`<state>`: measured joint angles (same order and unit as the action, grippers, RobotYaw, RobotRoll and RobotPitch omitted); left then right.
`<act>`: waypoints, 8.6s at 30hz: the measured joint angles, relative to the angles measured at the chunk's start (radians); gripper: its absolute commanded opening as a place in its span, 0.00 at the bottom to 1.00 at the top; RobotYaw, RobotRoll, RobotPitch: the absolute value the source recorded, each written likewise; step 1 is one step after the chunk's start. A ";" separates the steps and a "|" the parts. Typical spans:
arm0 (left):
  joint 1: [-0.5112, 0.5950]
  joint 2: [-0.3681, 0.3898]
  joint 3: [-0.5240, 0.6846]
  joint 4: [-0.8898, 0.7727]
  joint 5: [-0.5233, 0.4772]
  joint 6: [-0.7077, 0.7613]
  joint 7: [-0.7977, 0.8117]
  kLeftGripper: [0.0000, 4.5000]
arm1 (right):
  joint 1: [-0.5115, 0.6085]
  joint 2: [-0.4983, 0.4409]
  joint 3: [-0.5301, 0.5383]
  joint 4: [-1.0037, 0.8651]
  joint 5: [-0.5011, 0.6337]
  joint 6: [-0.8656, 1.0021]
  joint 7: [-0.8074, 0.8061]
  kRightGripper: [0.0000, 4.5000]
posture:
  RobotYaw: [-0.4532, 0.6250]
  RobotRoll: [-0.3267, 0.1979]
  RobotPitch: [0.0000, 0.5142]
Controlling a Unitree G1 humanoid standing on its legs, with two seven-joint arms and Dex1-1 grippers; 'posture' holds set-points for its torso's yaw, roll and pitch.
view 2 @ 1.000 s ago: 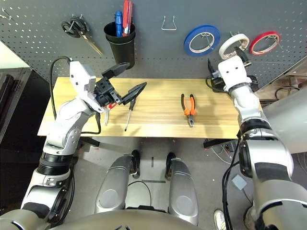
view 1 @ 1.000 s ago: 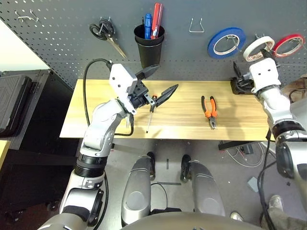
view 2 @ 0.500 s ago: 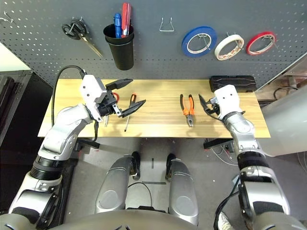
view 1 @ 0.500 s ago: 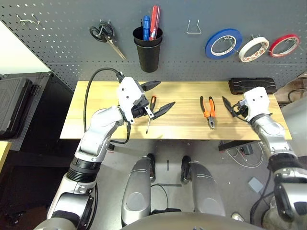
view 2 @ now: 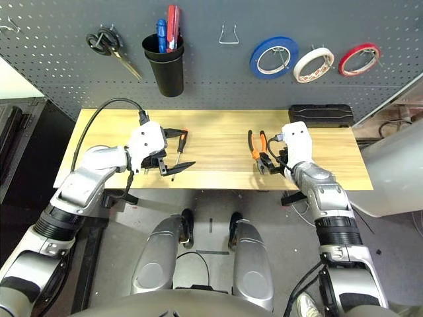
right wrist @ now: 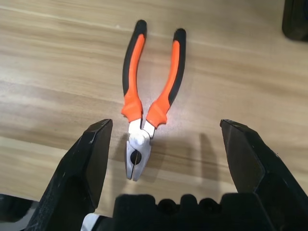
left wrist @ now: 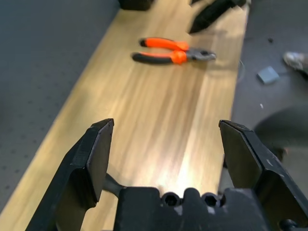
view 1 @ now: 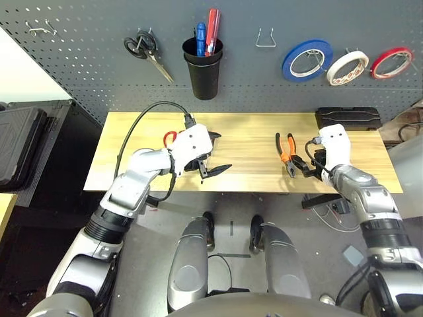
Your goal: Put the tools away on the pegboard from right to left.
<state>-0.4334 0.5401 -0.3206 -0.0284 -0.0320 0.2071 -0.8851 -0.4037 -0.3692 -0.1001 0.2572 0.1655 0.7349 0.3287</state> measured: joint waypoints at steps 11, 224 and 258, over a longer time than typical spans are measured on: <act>-0.031 -0.005 -0.016 0.046 0.048 -0.001 -0.014 1.00 | -0.237 0.042 -0.061 0.293 0.020 0.128 -0.078 0.99 | 0.57 0.62 0.56; 0.015 -0.287 0.115 0.142 0.005 0.259 0.511 1.00 | 0.252 -0.177 0.258 -0.182 -0.145 -0.756 0.447 0.99 | 0.58 0.62 0.53; -0.466 -0.497 0.230 1.166 0.065 0.159 0.653 1.00 | 0.201 -0.127 0.330 -0.100 -0.265 -0.779 0.389 0.99 | 0.50 0.62 0.53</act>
<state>-0.8992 0.0431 -0.0904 1.1380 0.0328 0.3657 -0.2319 -0.2032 -0.4959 0.2296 0.1577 -0.0999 -0.0438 0.7173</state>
